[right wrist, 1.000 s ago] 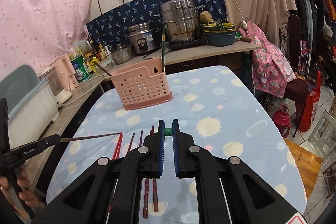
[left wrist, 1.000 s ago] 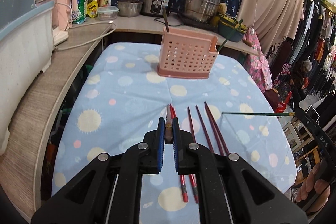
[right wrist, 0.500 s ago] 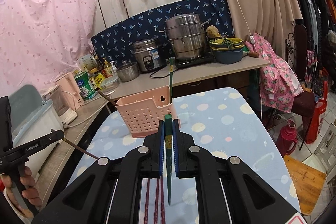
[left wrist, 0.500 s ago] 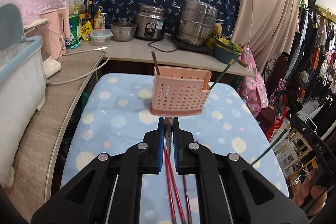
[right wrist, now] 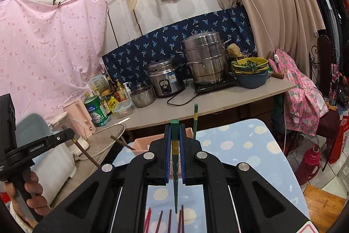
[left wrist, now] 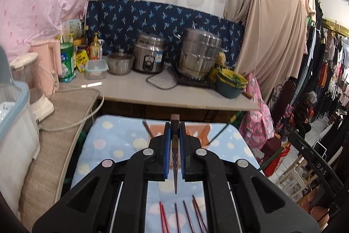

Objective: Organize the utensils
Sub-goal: 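Carry both chopsticks up into the pink basket and open both tools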

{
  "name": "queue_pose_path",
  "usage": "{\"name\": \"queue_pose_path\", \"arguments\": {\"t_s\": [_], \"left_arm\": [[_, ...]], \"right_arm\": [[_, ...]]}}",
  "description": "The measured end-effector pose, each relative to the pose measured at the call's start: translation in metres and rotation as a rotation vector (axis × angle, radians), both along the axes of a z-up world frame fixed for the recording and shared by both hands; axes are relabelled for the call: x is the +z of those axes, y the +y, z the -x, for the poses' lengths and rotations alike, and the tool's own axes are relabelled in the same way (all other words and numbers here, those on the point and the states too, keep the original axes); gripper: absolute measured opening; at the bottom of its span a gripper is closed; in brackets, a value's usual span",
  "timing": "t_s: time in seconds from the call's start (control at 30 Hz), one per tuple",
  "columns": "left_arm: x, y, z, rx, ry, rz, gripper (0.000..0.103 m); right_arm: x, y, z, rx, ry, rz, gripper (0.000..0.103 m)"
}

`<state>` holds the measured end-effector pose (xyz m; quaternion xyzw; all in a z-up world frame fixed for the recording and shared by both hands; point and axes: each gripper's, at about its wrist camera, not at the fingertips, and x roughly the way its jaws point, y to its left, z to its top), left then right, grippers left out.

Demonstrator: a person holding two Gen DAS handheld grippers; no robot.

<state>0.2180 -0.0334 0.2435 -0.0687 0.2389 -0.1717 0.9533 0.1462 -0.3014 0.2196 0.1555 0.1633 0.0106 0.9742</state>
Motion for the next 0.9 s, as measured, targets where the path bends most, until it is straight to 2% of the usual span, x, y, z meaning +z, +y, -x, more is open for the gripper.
{"name": "queue_pose_path", "arguments": {"t_s": [0.23,0.4,0.6,0.9], "left_arm": [[0.039,-0.010,-0.040,0.057,-0.096,0.016,0.007],[0.049,-0.013,-0.068,0.092,-0.136,0.031,0.007],[0.030,-0.020,-0.104,0.118,-0.105,0.005,0.007],[-0.006,-0.018,-0.133,0.126,-0.041,-0.010,0.007]], "right_arm": [[0.043,-0.007,-0.053,0.005,-0.083,-0.057,0.007],[0.058,-0.005,-0.089,-0.012,-0.116,-0.058,0.007],[0.047,-0.001,-0.131,-0.016,-0.099,-0.042,0.007],[-0.001,0.008,-0.168,-0.002,-0.005,-0.028,0.007]]}}
